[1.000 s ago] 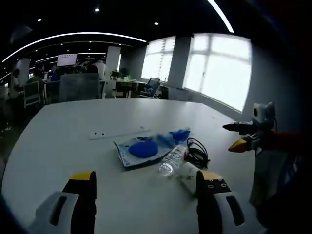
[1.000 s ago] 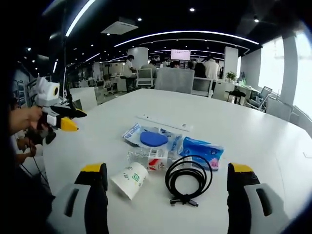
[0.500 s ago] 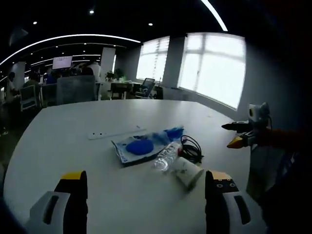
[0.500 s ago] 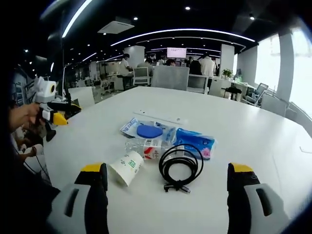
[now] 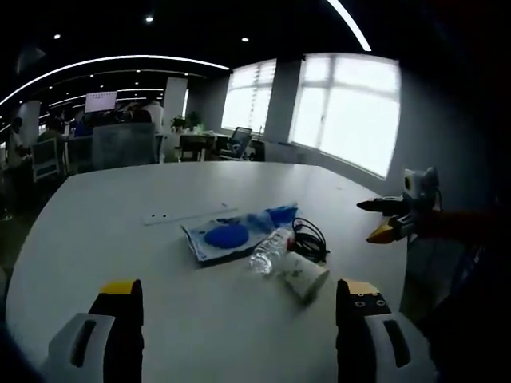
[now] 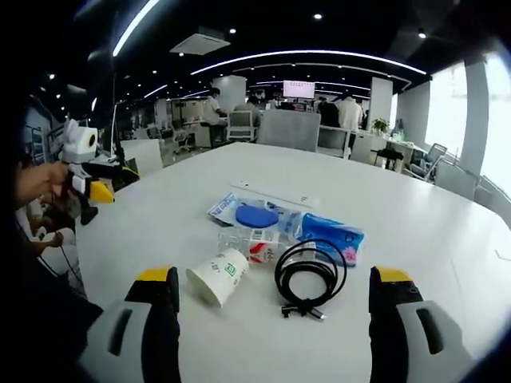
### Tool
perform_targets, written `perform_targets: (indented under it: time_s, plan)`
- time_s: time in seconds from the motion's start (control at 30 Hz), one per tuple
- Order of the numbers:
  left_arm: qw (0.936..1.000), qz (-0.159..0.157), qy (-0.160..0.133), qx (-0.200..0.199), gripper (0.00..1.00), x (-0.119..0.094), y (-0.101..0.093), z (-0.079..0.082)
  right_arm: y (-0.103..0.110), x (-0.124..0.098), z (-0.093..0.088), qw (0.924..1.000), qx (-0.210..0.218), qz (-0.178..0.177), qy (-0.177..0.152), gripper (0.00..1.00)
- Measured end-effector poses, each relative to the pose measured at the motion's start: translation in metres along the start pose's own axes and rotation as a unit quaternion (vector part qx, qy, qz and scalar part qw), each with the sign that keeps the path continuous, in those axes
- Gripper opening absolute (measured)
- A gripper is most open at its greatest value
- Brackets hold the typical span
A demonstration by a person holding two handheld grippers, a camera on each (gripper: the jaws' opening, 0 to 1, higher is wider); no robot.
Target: Arrange the tabletop items into an orderly group along one side of the table until the central work area is clear of visible clutter.
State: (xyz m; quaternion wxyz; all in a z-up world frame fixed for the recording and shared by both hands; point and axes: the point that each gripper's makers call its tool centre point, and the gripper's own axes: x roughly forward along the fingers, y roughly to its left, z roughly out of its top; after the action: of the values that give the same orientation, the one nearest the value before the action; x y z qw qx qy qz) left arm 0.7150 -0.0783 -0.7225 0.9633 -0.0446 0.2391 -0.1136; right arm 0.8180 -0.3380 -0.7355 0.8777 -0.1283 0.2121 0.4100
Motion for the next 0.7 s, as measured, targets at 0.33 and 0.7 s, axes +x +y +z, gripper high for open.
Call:
perform_targets:
  time_s: [0.33,0.7]
  plan:
    - [0.9999,0.003,0.01,0.01,1.0,-0.008,0.001,-0.005,0.035,0.022,-0.013,0.9981,-0.039,0.042,0.025,0.66]
    - [0.9999,-0.004,0.014,0.0,0.99,-0.011,-0.001,-0.005,0.056,0.043,-0.039,0.9949,-0.05,0.072,0.05,0.37]
